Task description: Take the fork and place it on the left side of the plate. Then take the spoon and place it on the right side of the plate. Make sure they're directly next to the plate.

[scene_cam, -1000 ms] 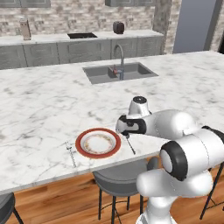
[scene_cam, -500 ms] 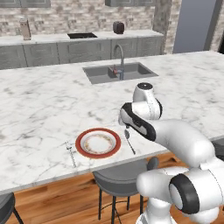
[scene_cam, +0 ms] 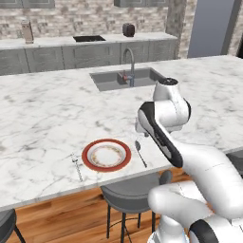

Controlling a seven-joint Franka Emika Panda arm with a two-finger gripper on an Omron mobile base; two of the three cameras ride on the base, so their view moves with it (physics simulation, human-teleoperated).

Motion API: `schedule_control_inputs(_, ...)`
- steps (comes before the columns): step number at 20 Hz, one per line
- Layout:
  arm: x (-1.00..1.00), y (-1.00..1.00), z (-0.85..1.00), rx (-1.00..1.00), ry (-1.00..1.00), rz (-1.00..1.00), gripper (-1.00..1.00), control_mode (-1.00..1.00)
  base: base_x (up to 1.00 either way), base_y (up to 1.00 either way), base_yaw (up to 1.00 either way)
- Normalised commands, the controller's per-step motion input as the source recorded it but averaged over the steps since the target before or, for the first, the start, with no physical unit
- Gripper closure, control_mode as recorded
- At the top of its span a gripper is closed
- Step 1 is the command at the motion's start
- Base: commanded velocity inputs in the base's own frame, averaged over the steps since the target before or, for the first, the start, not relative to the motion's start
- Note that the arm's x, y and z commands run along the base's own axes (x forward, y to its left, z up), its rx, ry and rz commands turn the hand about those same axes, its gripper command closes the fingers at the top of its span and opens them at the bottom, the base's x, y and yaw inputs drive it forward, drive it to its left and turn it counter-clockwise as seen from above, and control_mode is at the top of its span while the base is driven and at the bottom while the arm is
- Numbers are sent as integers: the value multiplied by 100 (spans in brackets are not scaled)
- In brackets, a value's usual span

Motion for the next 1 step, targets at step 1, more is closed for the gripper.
schedule_control_inputs(1,-76,-40,24,0,-6,0,-100,-100,0,0,0)
